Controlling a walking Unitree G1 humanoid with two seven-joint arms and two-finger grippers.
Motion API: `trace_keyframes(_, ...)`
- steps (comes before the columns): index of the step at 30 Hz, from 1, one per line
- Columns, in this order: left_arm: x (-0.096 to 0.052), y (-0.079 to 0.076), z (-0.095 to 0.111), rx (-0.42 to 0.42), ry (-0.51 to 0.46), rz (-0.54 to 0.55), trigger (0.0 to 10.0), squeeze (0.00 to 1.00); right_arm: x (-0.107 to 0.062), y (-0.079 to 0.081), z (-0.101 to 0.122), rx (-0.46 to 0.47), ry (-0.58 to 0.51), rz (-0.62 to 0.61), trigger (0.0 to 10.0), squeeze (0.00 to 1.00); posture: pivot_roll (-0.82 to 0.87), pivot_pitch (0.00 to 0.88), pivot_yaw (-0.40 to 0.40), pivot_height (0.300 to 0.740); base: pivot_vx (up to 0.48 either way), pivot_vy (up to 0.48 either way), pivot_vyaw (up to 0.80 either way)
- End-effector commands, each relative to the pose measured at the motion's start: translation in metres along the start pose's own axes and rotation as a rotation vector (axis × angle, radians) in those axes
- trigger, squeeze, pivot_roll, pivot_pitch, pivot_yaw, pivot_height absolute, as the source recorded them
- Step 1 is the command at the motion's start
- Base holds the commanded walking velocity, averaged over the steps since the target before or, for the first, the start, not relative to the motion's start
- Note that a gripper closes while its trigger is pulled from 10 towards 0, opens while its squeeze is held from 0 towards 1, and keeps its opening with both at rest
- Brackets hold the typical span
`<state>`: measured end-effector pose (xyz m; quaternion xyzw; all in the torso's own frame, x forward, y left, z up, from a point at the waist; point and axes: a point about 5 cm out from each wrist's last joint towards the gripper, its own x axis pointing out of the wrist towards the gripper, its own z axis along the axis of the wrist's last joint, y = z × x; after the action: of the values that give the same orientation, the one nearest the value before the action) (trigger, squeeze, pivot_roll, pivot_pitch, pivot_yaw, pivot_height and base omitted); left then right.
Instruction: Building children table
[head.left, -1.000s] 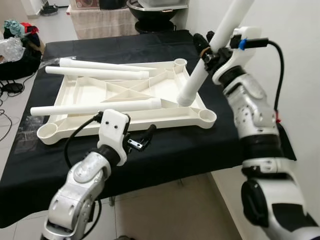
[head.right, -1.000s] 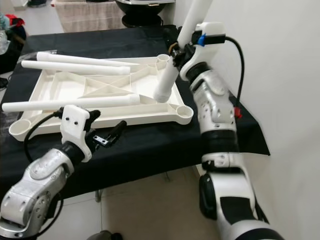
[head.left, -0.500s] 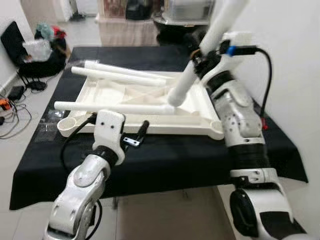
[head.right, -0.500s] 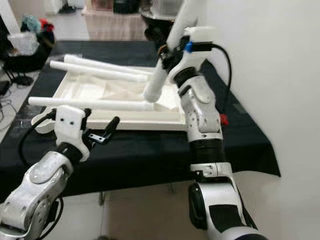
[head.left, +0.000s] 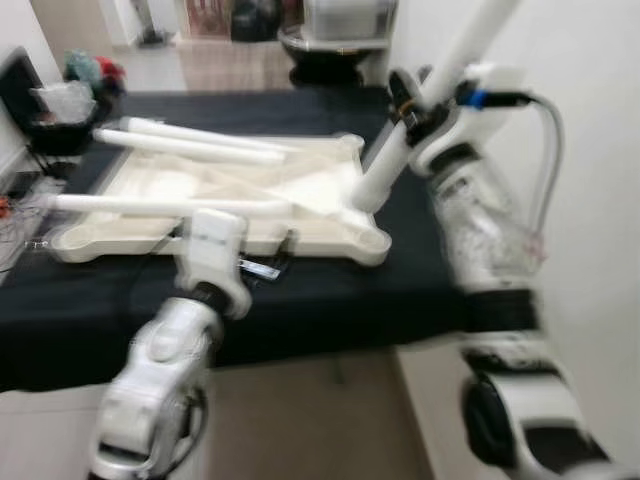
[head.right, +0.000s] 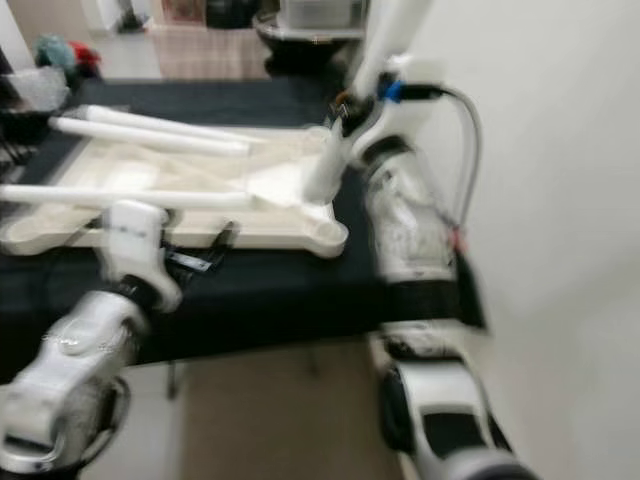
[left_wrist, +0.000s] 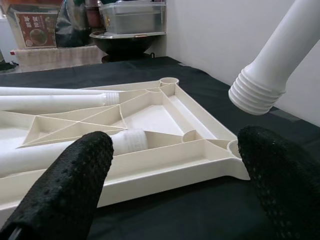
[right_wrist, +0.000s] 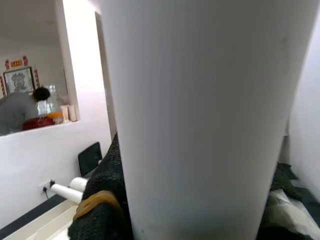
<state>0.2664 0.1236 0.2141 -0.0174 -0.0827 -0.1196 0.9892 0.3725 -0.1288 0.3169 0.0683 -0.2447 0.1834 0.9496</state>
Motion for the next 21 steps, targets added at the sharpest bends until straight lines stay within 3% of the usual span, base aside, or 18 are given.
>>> trace_keyframes(1,-0.001,-0.002,-0.001,-0.014,0.006,-0.017,10.0,0.0,0.0,-0.005,0.008,-0.017,-0.036,-0.014,10.0,0.0,0.09,0.059,-0.032,0.74,0.0,0.0,0.0)
trace_keyframes(5,-0.001,0.0,0.0,0.001,0.004,-0.001,10.0,0.0,0.0,-0.004,0.01,-0.03,-0.044,-0.005,10.0,0.0,0.09,0.069,-0.036,0.74,0.0,0.0,0.0)
trace_keyframes(13,0.004,-0.001,0.007,0.019,-0.025,0.011,10.0,0.0,-0.004,0.012,0.003,-0.034,-0.025,0.078,10.0,0.0,0.09,0.076,-0.036,0.74,0.0,0.0,0.0)
trace_keyframes(17,0.006,0.001,0.009,0.028,-0.031,0.021,10.0,0.0,-0.003,0.011,-0.007,-0.105,0.044,0.065,10.0,0.0,0.09,0.078,-0.035,0.74,0.0,0.0,0.0)
trace_keyframes(21,0.008,0.003,0.013,0.028,-0.049,0.041,10.0,0.0,-0.001,0.013,-0.003,-0.044,0.012,0.096,10.0,0.0,0.09,0.083,-0.039,0.74,0.0,0.0,0.0)
